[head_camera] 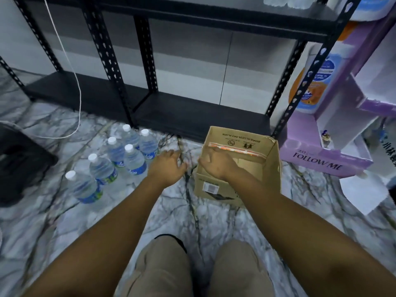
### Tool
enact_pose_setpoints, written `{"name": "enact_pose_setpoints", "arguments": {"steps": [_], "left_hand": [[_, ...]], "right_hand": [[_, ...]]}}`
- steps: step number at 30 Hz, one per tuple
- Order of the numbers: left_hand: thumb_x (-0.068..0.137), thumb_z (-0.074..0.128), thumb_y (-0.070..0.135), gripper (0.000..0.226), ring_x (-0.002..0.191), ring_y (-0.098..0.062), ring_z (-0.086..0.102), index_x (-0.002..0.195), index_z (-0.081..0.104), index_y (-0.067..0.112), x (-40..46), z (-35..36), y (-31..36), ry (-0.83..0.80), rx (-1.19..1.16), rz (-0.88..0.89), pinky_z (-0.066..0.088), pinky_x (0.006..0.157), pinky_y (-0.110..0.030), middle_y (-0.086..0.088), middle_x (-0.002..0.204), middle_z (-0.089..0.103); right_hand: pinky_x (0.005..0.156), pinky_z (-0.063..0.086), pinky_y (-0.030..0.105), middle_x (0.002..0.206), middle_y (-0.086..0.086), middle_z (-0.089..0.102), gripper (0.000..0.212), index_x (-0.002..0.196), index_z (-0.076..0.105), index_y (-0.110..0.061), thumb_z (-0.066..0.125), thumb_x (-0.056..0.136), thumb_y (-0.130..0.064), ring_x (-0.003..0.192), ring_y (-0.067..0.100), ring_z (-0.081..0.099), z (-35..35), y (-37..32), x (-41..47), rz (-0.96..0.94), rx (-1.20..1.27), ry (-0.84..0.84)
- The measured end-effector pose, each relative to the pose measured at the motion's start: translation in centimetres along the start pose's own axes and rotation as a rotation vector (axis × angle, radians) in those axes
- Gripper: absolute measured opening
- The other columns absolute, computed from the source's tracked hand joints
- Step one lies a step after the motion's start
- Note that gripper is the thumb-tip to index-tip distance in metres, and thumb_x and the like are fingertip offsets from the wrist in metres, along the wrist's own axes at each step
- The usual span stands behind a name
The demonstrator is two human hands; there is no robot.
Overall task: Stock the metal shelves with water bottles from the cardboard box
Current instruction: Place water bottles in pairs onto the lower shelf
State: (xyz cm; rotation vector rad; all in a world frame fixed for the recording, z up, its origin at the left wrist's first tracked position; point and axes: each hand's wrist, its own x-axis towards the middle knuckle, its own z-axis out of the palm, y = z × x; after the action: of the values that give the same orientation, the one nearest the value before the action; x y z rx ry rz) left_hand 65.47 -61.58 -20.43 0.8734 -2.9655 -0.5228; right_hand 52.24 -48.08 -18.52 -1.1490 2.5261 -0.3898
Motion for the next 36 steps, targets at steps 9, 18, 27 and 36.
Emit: {"name": "enact_pose_setpoints", "arguments": {"steps": [9, 18, 27, 36], "left_hand": [[0.083, 0.028, 0.060, 0.082, 0.138, -0.034, 0.037, 0.145, 0.041, 0.008, -4.8, 1.8, -11.1, 0.084, -0.074, -0.252, 0.031, 0.113, -0.043, -0.018, 0.147, 0.043], [0.088, 0.039, 0.058, 0.077, 0.143, -0.038, 0.027, 0.146, 0.039, 0.007, -7.0, 2.9, -22.0, 0.242, -0.135, -0.475, 0.024, 0.115, -0.049, -0.021, 0.153, 0.032], [0.086, 0.054, 0.048, 0.059, 0.114, -0.036, 0.052, 0.122, 0.055, 0.002, -6.8, 4.5, -27.6, 0.538, -0.428, -0.671, 0.042, 0.094, -0.042, -0.018, 0.119, 0.057], [0.083, 0.065, 0.043, 0.068, 0.124, -0.032, 0.049, 0.134, 0.042, 0.004, -3.4, 8.2, -33.2, 0.598, -0.675, -0.636, 0.043, 0.099, -0.052, -0.015, 0.131, 0.050]], "right_hand": [[0.111, 0.032, 0.041, 0.151, 0.013, 0.034, 0.068, 0.150, 0.028, -0.015, 0.041, 0.096, -0.053, 0.137, 0.029, 0.035, 7.8, -8.8, 3.6, -0.181, -0.011, -0.184], [0.111, 0.031, 0.038, 0.152, 0.010, 0.035, 0.065, 0.149, 0.030, -0.015, 0.047, 0.096, -0.048, 0.139, 0.027, 0.033, 15.5, -18.1, 8.7, -0.303, 0.096, -0.287], [0.108, 0.025, 0.023, 0.154, 0.007, 0.031, 0.070, 0.151, 0.024, -0.015, 0.058, 0.094, -0.038, 0.141, 0.020, 0.028, 20.1, -23.2, 14.7, -0.369, 0.318, -0.251], [0.108, 0.031, 0.027, 0.145, 0.009, 0.041, 0.071, 0.144, 0.035, -0.009, 0.071, 0.086, -0.028, 0.136, 0.020, 0.035, 26.8, -25.6, 20.1, -0.488, 0.511, -0.127]]}}
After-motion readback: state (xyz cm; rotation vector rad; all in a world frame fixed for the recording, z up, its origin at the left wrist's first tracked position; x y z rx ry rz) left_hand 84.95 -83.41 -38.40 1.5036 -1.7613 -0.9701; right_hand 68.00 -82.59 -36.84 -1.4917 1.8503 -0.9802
